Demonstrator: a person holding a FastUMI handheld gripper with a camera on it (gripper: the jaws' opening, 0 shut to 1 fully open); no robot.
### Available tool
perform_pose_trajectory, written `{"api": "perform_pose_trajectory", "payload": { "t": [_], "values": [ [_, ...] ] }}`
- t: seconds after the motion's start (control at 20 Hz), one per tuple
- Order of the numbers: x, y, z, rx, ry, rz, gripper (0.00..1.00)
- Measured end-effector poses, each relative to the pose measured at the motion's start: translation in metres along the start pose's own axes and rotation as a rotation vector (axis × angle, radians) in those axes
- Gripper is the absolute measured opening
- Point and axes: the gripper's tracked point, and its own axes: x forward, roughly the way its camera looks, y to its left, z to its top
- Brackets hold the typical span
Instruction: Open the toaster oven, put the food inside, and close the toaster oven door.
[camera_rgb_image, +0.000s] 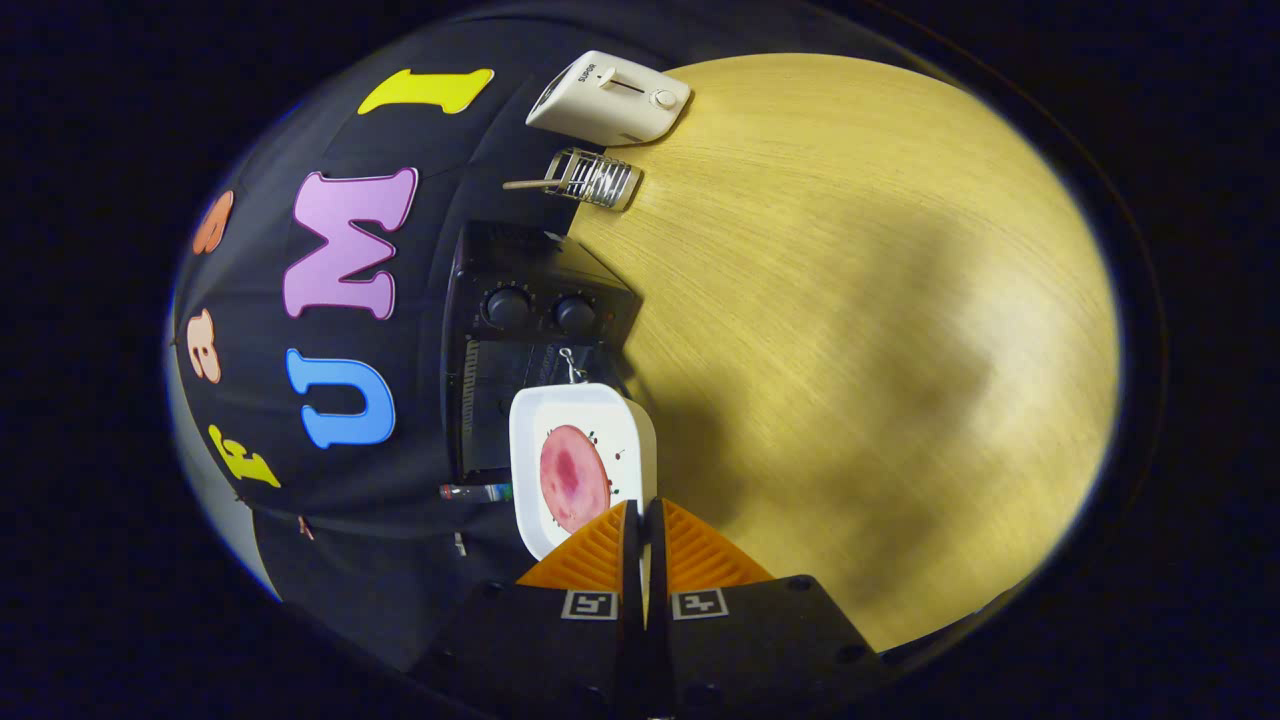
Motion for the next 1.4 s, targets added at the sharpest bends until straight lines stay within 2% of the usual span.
{"api": "perform_pose_trajectory", "payload": {
  "t": [0.25,0.6,0.8,1.1,1.4],
  "values": [
    [0.046,0.030,-0.017,0.111,-0.125,0.009,0.05],
    [0.101,0.065,-0.010,0.205,-0.298,-0.002,0.05],
    [0.138,0.077,-0.011,0.311,-0.341,-0.032,0.05],
    [0.174,0.107,-0.013,0.373,-0.402,-0.037,0.05],
    [0.202,0.107,-0.007,0.424,-0.438,-0.059,0.05]
  ]
}}
